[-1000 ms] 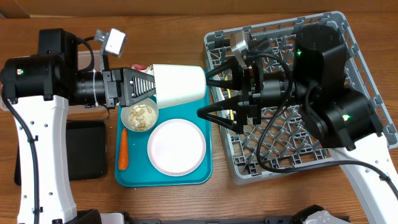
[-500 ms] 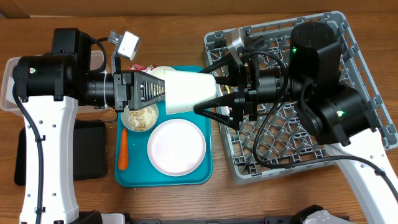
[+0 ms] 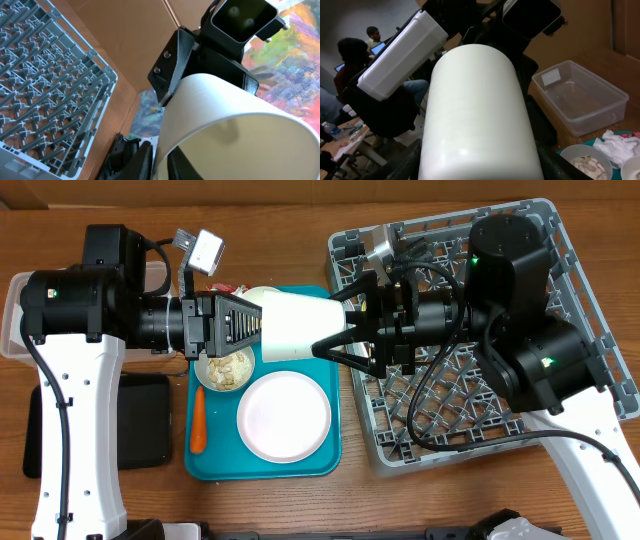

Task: Sort waste into correct bins and load items into the dishwasher rack
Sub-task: 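Open the left gripper and carry the cup over the rack with right, then lower the cup into the rack's right side and open the right gripper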

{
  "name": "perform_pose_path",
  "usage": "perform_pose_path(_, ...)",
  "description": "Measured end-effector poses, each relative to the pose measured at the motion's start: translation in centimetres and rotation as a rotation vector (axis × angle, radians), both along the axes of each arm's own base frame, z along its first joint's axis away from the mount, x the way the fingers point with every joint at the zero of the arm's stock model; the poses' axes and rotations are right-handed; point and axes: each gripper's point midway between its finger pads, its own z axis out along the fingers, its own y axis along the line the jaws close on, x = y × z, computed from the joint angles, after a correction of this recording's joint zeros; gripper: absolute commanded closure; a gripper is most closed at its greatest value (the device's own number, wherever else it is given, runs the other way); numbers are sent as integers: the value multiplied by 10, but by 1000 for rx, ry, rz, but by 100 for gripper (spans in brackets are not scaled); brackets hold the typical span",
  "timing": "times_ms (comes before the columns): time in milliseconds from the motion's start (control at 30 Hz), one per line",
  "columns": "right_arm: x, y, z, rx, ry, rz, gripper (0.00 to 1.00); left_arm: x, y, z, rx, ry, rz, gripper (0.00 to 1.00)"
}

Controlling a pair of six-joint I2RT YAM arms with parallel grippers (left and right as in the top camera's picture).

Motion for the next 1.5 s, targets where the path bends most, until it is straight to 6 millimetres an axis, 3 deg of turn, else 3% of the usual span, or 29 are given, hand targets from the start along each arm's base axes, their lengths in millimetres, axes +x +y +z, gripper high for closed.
perform_pose_path(133,0,0,-2,-6,12,-2,44,0,0,0,2,-12,0,54)
perform_pose_path(233,1,-1,-5,-17,27,-12,44,1,0,-3,15,-10,3,45)
perform_pose_path(433,20,-7,-31,-124,105,-166,44,10,12,-21,120,21,63,44)
perform_pose_path(667,33,-37,-58,-286,144,-419,46,31,55,-50,285,114,237,43)
perform_pose_path(867,20,-85,-76,-439,201,-658,48,40,82,-67,387,171,337,43)
perform_pose_path(1267,-33,-216,-147,-830,660,-1220,48,41,87,-75,435,189,357,43)
perform_pose_path(1500,-33,-273,-163,-875,834,-1498,48,41,88,-75,436,187,357,43)
